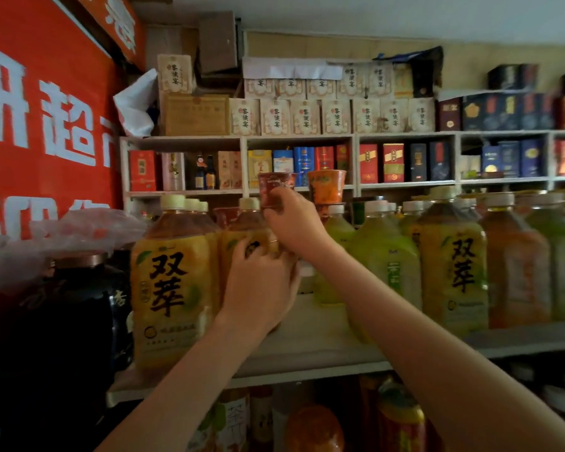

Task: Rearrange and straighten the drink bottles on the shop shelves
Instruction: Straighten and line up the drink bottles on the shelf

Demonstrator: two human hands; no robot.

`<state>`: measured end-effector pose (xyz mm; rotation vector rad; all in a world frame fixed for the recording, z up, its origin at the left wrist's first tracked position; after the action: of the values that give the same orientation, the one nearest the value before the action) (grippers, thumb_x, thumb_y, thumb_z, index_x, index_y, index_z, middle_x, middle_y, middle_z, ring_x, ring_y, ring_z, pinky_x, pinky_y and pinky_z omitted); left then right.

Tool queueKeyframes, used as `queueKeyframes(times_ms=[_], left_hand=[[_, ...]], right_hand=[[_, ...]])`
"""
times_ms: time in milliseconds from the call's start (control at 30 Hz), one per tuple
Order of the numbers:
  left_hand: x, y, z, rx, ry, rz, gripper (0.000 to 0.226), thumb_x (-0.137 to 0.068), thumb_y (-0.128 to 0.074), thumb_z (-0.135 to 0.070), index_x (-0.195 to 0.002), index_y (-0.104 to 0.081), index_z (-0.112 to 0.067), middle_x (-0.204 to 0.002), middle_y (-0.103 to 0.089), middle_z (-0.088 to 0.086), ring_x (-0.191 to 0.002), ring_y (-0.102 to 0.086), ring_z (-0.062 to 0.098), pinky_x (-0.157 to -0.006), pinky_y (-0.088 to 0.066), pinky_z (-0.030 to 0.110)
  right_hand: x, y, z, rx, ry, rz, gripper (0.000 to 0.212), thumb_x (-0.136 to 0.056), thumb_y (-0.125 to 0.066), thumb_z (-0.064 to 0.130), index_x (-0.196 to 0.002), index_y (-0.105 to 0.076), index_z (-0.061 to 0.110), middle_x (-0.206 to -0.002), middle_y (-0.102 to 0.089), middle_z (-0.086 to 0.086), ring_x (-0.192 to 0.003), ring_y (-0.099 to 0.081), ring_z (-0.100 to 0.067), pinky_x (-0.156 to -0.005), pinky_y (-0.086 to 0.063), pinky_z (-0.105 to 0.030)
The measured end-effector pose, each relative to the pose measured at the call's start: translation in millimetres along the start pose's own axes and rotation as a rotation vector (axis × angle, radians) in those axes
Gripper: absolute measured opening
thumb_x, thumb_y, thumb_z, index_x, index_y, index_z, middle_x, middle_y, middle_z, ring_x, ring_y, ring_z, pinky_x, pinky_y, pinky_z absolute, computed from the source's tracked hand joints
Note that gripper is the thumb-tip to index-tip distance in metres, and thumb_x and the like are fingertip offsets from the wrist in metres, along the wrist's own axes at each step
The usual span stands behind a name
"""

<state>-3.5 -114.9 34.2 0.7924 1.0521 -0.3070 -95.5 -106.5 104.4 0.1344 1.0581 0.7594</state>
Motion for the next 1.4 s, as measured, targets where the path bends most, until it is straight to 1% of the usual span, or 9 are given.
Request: queueKeyframes(times_ms=[200, 367, 467, 567, 667, 933, 1200, 1300, 1400], left_hand=[[-27, 1, -58, 0.393, 0.008, -0.219, 0.010, -0.079, -0.062, -0.020, -0.080, -0.064, -0.010, -0.068, -0.064, 0.003, -0.061, -0.062, 0.022, -0.065, -0.047, 0.029], [-46, -12, -96, 0.575, 0.097, -0.152, 0.064, -0.082, -0.065, -0.039, -0.135, -0.039, -0.014, -0.129, -0.050, 0.004, -0.119, -0.048, 0.018, -0.099, -0.032, 0.025], [-50, -32, -106, 0.553, 0.122, 0.030, 0.096, -0.076, -0.063, -0.056, -0.146, -0.013, -0.015, -0.149, -0.025, 0.006, -0.138, -0.025, 0.021, -0.114, -0.023, 0.037], [-50, -43, -107, 0.678, 0.160, 0.228, 0.110, -0.070, -0.066, -0.061, -0.147, 0.003, -0.024, -0.155, -0.012, 0.002, -0.142, -0.013, 0.022, -0.116, -0.019, 0.045], [-54, -42, -105, 0.720, 0.151, 0.256, 0.113, -0.066, -0.069, -0.058, -0.148, -0.001, -0.021, -0.153, -0.020, 0.006, -0.140, -0.020, 0.024, -0.113, -0.024, 0.048], [-58, -52, -104, 0.707, 0.185, 0.238, 0.112, -0.066, -0.075, -0.052, -0.147, -0.003, -0.024, -0.150, -0.023, 0.007, -0.138, -0.022, 0.027, -0.111, -0.027, 0.053], [-62, -46, -99, 0.790, 0.229, 0.346, 0.110, -0.065, -0.073, -0.060, -0.148, -0.007, -0.028, -0.151, -0.021, 0.003, -0.139, -0.020, 0.026, -0.109, -0.030, 0.053], [-62, -23, -94, 0.784, 0.242, 0.325, 0.074, -0.084, -0.056, -0.055, -0.143, -0.027, -0.020, -0.141, -0.041, 0.000, -0.125, -0.043, 0.015, -0.100, -0.043, 0.040], [-55, 15, -78, 0.776, 0.240, 0.154, 0.047, -0.095, -0.033, -0.047, -0.131, -0.044, -0.019, -0.108, -0.059, -0.007, -0.078, -0.051, -0.008, -0.063, -0.041, 0.010]], right_hand=[[38, 78, -9, 0.107, 0.175, -0.221, 0.034, -0.094, -0.048, 0.011, -0.127, -0.051, 0.014, -0.124, -0.055, -0.003, -0.112, -0.051, -0.016, -0.089, -0.042, -0.025], [46, 158, -48, 0.351, 0.147, -0.539, 0.036, -0.094, -0.047, 0.012, -0.129, -0.047, 0.009, -0.127, -0.053, -0.006, -0.115, -0.050, -0.019, -0.093, -0.040, -0.027], [42, 189, -85, 0.382, -0.169, -0.458, 0.039, -0.095, -0.047, 0.024, -0.129, -0.045, 0.006, -0.117, -0.056, -0.009, -0.105, -0.055, -0.022, -0.079, -0.043, -0.028], [42, 194, -109, 0.348, -0.286, -0.209, 0.031, -0.096, -0.046, 0.039, -0.100, -0.055, 0.010, -0.081, -0.059, 0.002, -0.069, -0.056, -0.010, -0.056, -0.039, -0.020], [43, 192, -121, 0.210, -0.265, -0.134, 0.029, -0.094, -0.047, 0.045, -0.087, -0.056, 0.017, -0.074, -0.061, 0.003, -0.064, -0.058, -0.008, -0.057, -0.043, -0.019], [54, 203, -114, 0.184, -0.126, -0.350, 0.036, -0.094, -0.046, 0.047, -0.082, -0.058, 0.014, -0.067, -0.056, 0.003, -0.055, -0.051, -0.007, -0.046, -0.037, -0.010], [55, 235, -39, 0.108, 0.043, -0.399, 0.043, -0.094, -0.045, 0.050, -0.072, -0.061, 0.017, -0.054, -0.052, 0.009, -0.044, -0.046, -0.003, -0.050, -0.044, -0.015], [57, 225, -22, -0.055, 0.009, -0.301, 0.042, -0.093, -0.048, 0.048, -0.069, -0.061, 0.016, -0.054, -0.053, 0.004, -0.049, -0.053, -0.010, -0.060, -0.052, -0.023], [51, 202, -12, -0.178, -0.023, -0.190, 0.050, -0.091, -0.051, 0.047, -0.083, -0.064, -0.001, -0.067, -0.057, -0.011, -0.061, -0.055, -0.024, -0.073, -0.055, -0.043]])
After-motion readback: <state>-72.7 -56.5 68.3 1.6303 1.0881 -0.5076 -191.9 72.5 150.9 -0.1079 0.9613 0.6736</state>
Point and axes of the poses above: each hand's wrist, its own x-axis away from the middle knuckle, its own y-axis out of the back of the hand, z = x × y, the point moved 1 cm from there along -x, towards the middle knuckle
